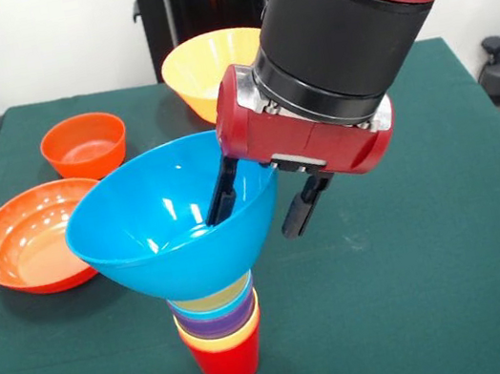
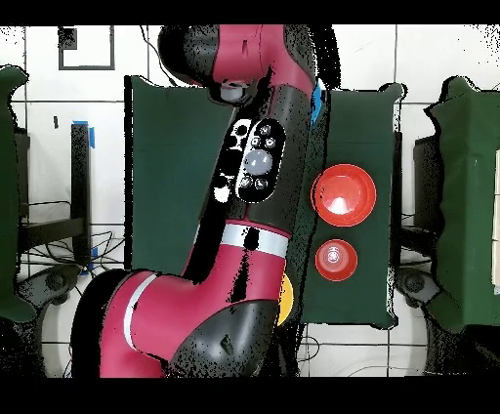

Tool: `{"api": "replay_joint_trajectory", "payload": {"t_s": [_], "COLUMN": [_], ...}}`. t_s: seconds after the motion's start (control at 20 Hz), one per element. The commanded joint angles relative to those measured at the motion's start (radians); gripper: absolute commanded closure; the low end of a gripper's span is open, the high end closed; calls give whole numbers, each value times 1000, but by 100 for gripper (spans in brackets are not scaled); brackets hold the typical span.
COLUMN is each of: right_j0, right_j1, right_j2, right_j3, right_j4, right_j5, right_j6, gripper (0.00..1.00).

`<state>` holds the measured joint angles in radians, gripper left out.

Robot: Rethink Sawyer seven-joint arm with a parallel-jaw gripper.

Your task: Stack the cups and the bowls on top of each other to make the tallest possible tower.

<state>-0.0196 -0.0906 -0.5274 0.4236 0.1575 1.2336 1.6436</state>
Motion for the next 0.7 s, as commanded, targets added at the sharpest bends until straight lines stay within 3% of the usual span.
{"api": "replay_joint_trajectory", "payload": {"t_s": [0.05, 0.7], "right_j0": [5, 4], "right_j1": [33, 46], "right_j2": [87, 80], "right_j3": [62, 40], "right_j4": [-33, -37], "right_j5": [16, 22], "right_j6": [-28, -34], "gripper": [0, 0]}}
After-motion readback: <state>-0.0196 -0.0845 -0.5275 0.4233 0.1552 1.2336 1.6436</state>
